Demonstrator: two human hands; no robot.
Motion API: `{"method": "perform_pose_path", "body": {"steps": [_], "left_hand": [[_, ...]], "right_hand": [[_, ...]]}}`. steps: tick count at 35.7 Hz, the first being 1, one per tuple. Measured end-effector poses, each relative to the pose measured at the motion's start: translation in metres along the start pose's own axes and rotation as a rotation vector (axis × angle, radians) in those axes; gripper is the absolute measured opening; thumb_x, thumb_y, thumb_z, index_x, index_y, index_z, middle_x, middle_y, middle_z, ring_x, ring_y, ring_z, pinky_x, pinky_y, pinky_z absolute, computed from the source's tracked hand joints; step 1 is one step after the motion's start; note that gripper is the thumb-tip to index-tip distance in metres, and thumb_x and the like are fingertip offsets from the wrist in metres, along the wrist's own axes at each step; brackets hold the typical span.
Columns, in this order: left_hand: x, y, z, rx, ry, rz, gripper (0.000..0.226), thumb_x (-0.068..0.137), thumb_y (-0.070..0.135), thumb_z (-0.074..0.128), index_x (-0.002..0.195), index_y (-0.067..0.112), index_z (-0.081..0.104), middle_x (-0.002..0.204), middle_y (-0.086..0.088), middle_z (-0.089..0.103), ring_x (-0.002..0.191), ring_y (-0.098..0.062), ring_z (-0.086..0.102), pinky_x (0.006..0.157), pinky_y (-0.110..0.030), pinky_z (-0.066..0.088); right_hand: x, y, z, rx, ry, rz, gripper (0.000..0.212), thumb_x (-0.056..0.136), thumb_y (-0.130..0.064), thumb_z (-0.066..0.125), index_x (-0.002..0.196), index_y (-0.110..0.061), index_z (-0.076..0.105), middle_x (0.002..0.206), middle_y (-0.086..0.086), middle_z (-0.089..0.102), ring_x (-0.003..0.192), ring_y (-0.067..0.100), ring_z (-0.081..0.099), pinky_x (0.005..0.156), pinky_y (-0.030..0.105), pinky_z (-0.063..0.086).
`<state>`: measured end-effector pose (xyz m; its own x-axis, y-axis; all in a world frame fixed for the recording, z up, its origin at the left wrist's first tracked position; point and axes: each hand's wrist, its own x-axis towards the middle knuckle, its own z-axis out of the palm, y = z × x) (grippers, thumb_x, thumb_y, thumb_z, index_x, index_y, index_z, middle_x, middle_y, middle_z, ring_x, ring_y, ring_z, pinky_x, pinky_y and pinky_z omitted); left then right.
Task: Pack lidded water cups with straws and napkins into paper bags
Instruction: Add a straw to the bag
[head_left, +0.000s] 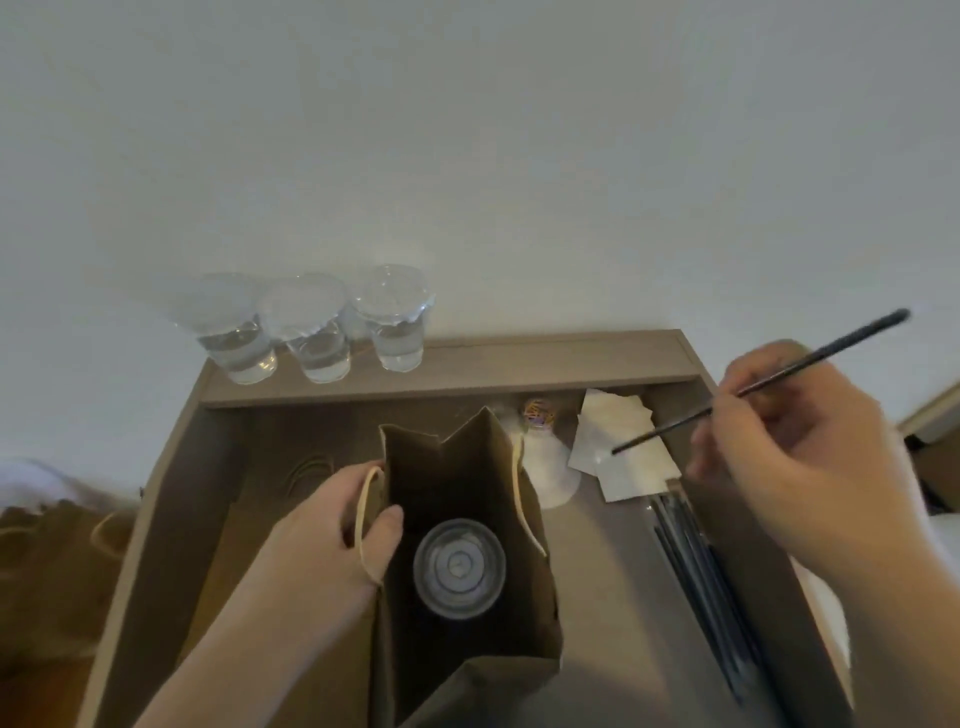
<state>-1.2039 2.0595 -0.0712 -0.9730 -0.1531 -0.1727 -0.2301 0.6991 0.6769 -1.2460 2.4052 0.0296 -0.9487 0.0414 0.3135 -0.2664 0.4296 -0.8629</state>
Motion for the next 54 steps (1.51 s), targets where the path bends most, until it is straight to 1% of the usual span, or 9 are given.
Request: {"method": "perform_pose_path", "body": {"steps": [6,19,24,27,32,36,40,45,54], "left_hand": [[0.001,-0.01,-0.005,-0.052,-0.024,0.07,0.039,0.093,0.066,0.058,0.13,0.059,0.048,0.106,0.04,0.063,0.097,0.011,0.06,0.076,-0.013,0.042],[0.0,-0.006,-0.016,-0.128,-0.109,0.117,0.042,0.1,0.055,0.059,0.14,0.053,0.047,0.097,0.022,0.071,0.092,0.01,0.064,0.062,-0.006,0.047],[0.004,-0.008,-0.013,-0.122,-0.083,0.131,0.042,0.098,0.057,0.061,0.138,0.055,0.047,0.099,0.019,0.071,0.097,0.016,0.058,0.061,-0.007,0.045],[0.006,-0.013,-0.009,-0.115,-0.061,0.142,0.043,0.095,0.062,0.059,0.136,0.056,0.047,0.103,0.033,0.067,0.099,0.019,0.057,0.068,-0.011,0.045],[0.006,-0.01,-0.003,-0.118,-0.006,0.123,0.033,0.094,0.063,0.059,0.121,0.072,0.042,0.113,0.058,0.049,0.101,0.029,0.05,0.074,-0.011,0.045],[0.0,0.001,0.003,-0.105,0.062,0.078,0.029,0.095,0.06,0.06,0.113,0.074,0.042,0.11,0.058,0.05,0.1,0.029,0.051,0.07,-0.009,0.04],[-0.01,0.011,0.003,-0.122,0.091,0.019,0.021,0.096,0.056,0.06,0.112,0.065,0.049,0.106,0.055,0.055,0.092,0.015,0.059,0.073,-0.009,0.038],[-0.021,0.028,0.003,-0.102,0.169,-0.033,0.021,0.095,0.051,0.06,0.113,0.061,0.053,0.098,0.03,0.07,0.092,0.006,0.063,0.073,-0.015,0.04],[-0.032,0.031,0.007,-0.027,0.22,-0.089,0.032,0.089,0.066,0.056,0.117,0.077,0.046,0.103,0.04,0.067,0.089,0.004,0.068,0.073,-0.026,0.048]], "right_hand": [[0.003,-0.074,0.059,0.197,-0.115,-0.341,0.005,0.095,-0.02,0.061,0.1,-0.022,0.062,0.077,0.003,0.071,0.069,0.022,0.075,0.061,0.023,0.058],[0.007,-0.013,0.114,-0.446,-0.4,-0.166,0.014,0.089,-0.049,0.061,0.103,-0.049,0.061,0.117,-0.031,0.052,0.116,-0.003,0.055,0.098,0.018,0.048],[0.01,-0.015,0.105,-0.424,-0.444,-0.114,0.055,0.093,-0.065,0.066,0.141,-0.057,0.042,0.15,-0.036,0.038,0.134,-0.01,0.043,0.108,0.014,0.038],[0.019,-0.02,0.085,-0.208,-0.211,-0.18,0.057,0.094,-0.077,0.055,0.147,-0.058,0.044,0.15,-0.035,0.048,0.138,-0.01,0.048,0.107,0.023,0.045],[0.054,0.033,0.051,-0.13,0.222,-0.02,0.022,0.097,-0.049,0.051,0.108,-0.047,0.07,0.107,-0.02,0.075,0.101,-0.004,0.069,0.079,0.022,0.051],[0.067,0.128,0.054,-0.347,-0.019,0.36,0.018,0.096,-0.042,0.055,0.099,-0.039,0.073,0.091,-0.014,0.074,0.085,0.011,0.069,0.064,0.028,0.051],[0.062,0.195,0.075,-0.499,-0.231,0.466,0.022,0.101,-0.035,0.062,0.122,-0.034,0.068,0.129,0.0,0.067,0.098,0.012,0.063,0.084,0.032,0.056],[0.059,0.232,0.098,-0.66,-0.447,0.469,0.09,0.092,-0.058,0.067,0.164,-0.022,0.027,0.165,0.011,0.033,0.149,0.034,0.038,0.118,0.051,0.039],[0.062,0.26,0.104,-0.769,-0.554,0.451,0.088,0.095,-0.046,0.067,0.163,-0.015,0.021,0.165,0.01,0.026,0.152,0.037,0.027,0.118,0.058,0.034]]}}
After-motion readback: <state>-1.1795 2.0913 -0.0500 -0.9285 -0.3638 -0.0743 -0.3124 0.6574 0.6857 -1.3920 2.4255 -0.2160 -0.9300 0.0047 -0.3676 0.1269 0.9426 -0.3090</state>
